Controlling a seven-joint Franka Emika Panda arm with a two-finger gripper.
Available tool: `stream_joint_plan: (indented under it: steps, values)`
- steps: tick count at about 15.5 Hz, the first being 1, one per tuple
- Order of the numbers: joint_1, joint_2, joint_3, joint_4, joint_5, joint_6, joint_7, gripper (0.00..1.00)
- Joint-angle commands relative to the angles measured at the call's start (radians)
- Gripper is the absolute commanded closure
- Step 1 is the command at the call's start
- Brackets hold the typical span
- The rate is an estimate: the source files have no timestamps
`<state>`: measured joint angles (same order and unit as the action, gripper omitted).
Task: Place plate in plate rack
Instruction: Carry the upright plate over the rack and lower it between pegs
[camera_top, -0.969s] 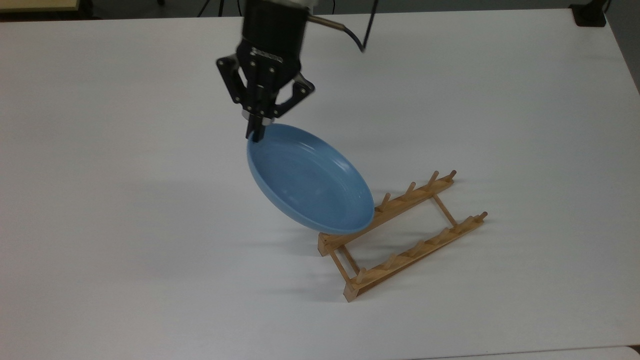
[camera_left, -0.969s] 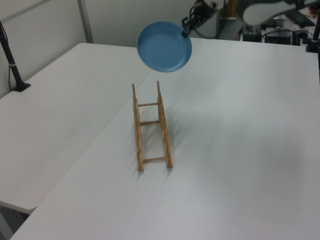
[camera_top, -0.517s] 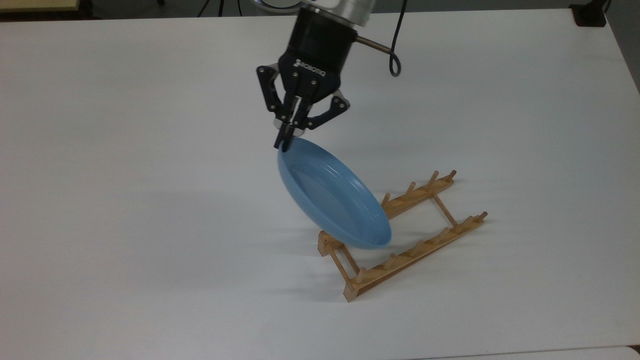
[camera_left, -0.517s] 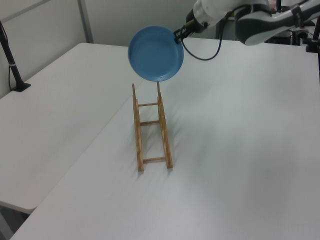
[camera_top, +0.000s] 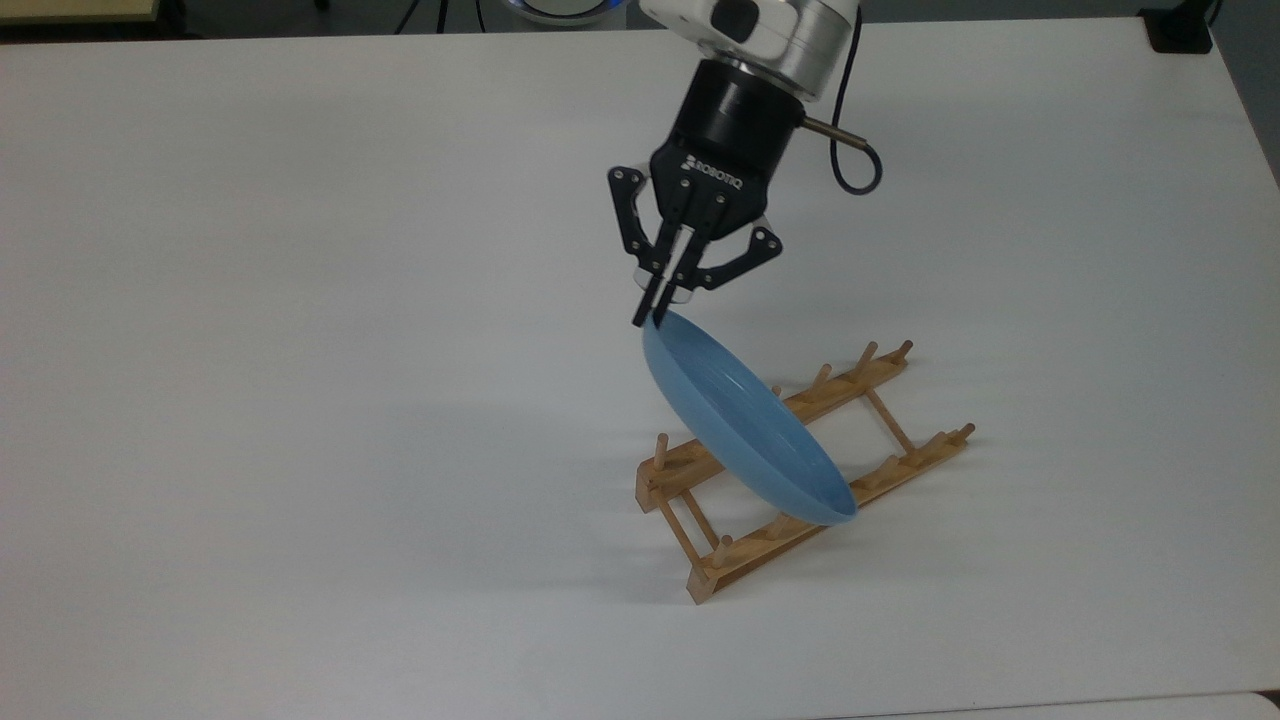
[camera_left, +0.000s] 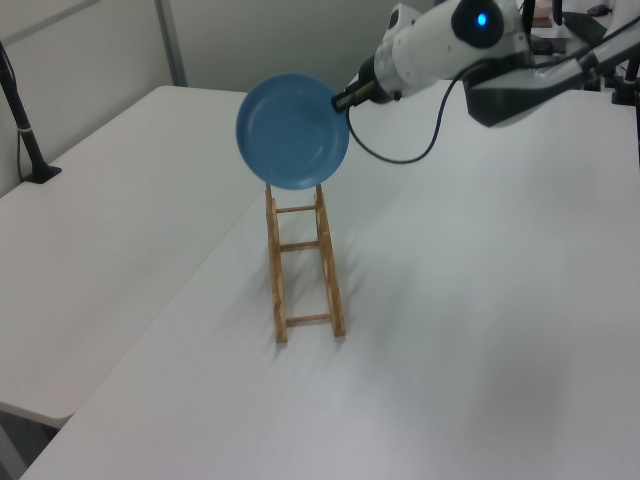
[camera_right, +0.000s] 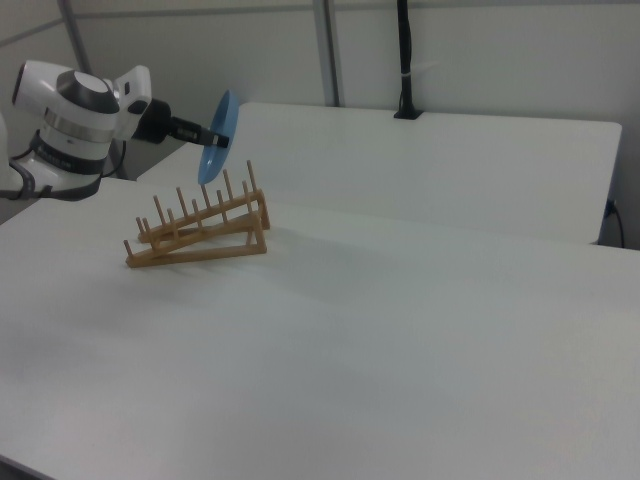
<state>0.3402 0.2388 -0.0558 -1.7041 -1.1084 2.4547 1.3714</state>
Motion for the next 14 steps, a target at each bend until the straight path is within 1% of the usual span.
stream_joint_plan:
  steps: [1, 5, 7, 8, 11, 12, 14]
  values:
    - [0.037, 0.025, -0.012, 0.014, -0.051, 0.009, 0.064, 1.00]
    - [0.048, 0.028, -0.013, 0.012, -0.059, -0.008, 0.066, 1.00]
    - [0.048, 0.039, -0.012, 0.014, -0.082, -0.014, 0.083, 1.00]
    - [0.049, 0.043, -0.012, 0.014, -0.108, -0.025, 0.112, 1.00]
    - [0.049, 0.053, -0.012, 0.011, -0.240, -0.036, 0.266, 1.00]
    - [0.049, 0.054, -0.012, 0.009, -0.270, -0.046, 0.303, 1.00]
    - [0.054, 0.054, -0.012, 0.000, -0.288, -0.059, 0.325, 1.00]
